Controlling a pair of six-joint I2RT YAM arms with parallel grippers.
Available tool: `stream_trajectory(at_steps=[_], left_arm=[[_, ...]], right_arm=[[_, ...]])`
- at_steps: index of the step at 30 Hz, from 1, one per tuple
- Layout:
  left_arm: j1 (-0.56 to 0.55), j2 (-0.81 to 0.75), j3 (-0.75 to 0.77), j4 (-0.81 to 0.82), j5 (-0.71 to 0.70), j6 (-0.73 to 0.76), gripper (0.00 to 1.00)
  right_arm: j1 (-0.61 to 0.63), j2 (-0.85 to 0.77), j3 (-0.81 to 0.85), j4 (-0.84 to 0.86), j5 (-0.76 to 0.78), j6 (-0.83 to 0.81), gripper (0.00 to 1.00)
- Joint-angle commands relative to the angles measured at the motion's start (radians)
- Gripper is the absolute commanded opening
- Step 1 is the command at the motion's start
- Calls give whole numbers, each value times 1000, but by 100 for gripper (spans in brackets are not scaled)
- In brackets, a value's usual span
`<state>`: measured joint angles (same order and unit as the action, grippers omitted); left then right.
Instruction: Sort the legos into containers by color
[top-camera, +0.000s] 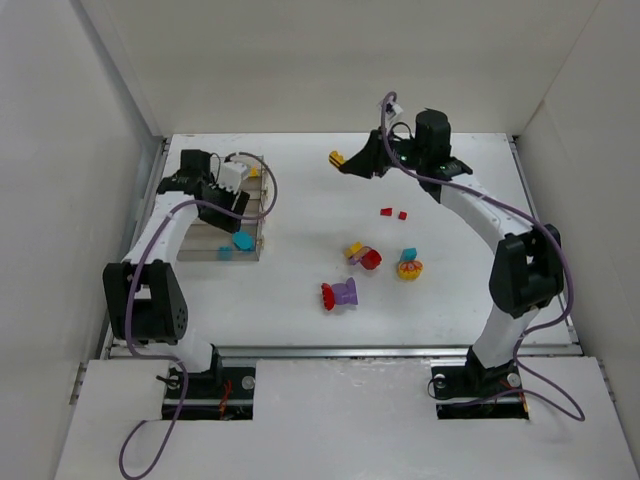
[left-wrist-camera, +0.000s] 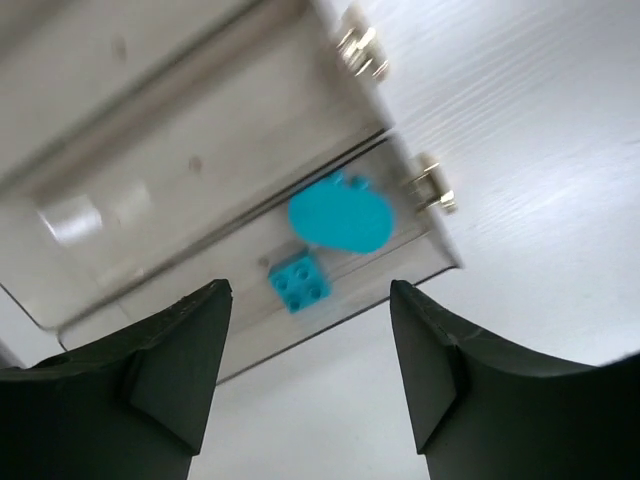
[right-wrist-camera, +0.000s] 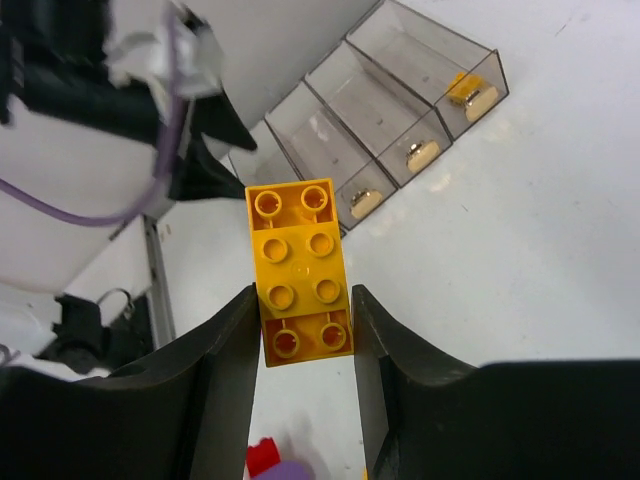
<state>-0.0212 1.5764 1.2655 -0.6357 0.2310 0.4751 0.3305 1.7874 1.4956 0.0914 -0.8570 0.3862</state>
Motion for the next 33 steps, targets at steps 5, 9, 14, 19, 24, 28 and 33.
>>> stream_trajectory(at_steps=[5,9,14,19,24,28,33], left_arm=[[-14,-182,216,-90,723,355,76],[-106,-141,308,-111,844,379,81],[-203,-70,379,-111,878,358,83],[-232,-32,400,-81,858,338,83],[-250,-12,434,-81,870,329,69],[-250,-12,443,-81,883,319,49],[-250,-12,434,-81,893,319,25]], right_arm=[[70,-85,20,-142,-131,-409,0],[130,-120,9,-142,-105,-475,0],[183,-120,18,-142,-86,-475,0],[203,-129,18,-142,-86,-475,0],[212,-138,18,-142,-86,-475,0],[212,-138,28,-142,-86,-484,0],[222,-138,28,-142,-86,-484,0]])
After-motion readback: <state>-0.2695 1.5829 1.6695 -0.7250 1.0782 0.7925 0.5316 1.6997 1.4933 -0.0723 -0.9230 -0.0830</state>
